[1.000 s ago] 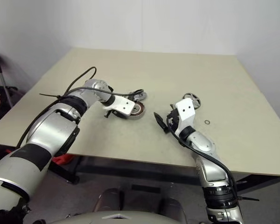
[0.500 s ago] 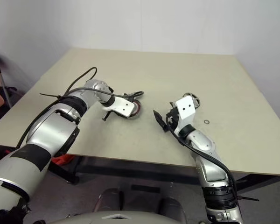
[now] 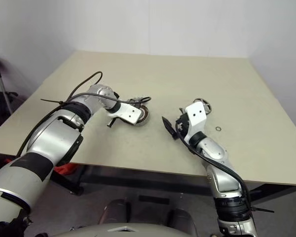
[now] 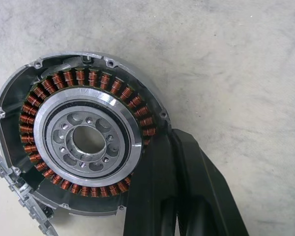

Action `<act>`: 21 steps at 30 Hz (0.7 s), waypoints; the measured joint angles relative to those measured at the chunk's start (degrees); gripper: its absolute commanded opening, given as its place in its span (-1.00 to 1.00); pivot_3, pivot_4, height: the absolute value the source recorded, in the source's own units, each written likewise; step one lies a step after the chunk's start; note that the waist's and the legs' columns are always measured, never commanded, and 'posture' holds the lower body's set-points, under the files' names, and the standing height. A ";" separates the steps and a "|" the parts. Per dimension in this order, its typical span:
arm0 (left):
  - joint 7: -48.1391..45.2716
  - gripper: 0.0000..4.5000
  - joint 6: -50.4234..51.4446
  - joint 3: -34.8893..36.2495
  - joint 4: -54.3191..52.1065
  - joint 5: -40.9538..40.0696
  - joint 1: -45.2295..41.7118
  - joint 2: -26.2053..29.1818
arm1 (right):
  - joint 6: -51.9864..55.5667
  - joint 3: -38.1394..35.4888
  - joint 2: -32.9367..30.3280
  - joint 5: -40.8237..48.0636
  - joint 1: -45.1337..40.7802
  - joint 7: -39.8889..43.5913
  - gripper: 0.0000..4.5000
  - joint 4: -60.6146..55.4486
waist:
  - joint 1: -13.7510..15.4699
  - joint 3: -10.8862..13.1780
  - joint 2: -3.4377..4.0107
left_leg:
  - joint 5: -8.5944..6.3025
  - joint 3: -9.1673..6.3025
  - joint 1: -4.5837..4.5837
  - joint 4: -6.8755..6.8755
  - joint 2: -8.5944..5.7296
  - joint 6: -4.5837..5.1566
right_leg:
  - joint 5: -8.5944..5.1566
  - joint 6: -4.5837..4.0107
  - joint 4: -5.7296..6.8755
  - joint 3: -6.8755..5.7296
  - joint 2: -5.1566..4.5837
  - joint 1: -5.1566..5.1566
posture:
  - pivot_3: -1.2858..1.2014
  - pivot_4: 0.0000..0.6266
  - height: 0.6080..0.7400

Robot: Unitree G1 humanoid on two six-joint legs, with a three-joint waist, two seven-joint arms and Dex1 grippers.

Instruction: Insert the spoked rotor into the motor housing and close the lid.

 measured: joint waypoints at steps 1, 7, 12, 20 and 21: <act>-0.39 -0.99 -0.53 -0.01 0.04 0.02 -0.36 -0.03 | 0.00 -0.02 0.00 0.01 0.00 0.04 0.83 0.00 | 0.02 0.01 -0.01 | 0.00 0.00 -0.05 0.00 0.00 0.01 | 0.05 -0.08 -0.01 0.00 0.00 -0.03 | 0.03 -1.00 1.00; -1.15 -0.99 -2.52 -0.10 0.38 0.09 -2.43 -1.72 | 0.00 -0.41 -0.11 0.03 -0.09 0.12 0.83 0.01 | 0.23 0.02 -0.03 | 0.00 0.01 -0.19 0.00 -0.03 0.01 | 0.05 -0.09 -0.01 -0.01 -0.02 -0.12 | 0.03 -1.00 1.00; -1.75 -0.99 -4.99 -0.08 0.38 -0.01 -4.33 -3.78 | 0.00 -0.73 -0.11 -0.03 -0.30 -0.14 0.83 0.01 | 0.22 0.03 -0.03 | -0.01 0.01 -0.17 0.00 -0.05 0.01 | 0.04 -0.07 -0.01 -0.01 -0.06 -0.12 | 0.03 -1.00 1.00; -2.31 -0.99 -8.55 -1.58 0.38 0.94 -4.79 -6.02 | 0.00 -1.55 -0.15 -0.07 -0.33 -0.70 0.83 0.00 | 0.19 0.03 -0.04 | -0.01 0.01 -0.18 0.00 -0.06 0.02 | 0.04 -0.06 0.00 -0.01 -0.06 -0.14 | 0.03 -1.00 1.00; -2.11 -0.99 -8.92 -1.93 0.39 1.30 -4.79 -6.29 | 0.00 -1.57 -0.20 -0.07 -0.33 -0.72 0.83 0.00 | 0.20 0.03 -0.04 | -0.01 0.01 -0.19 0.00 -0.07 0.02 | 0.04 -0.06 0.00 -0.01 -0.07 -0.14 | 0.03 -1.00 1.00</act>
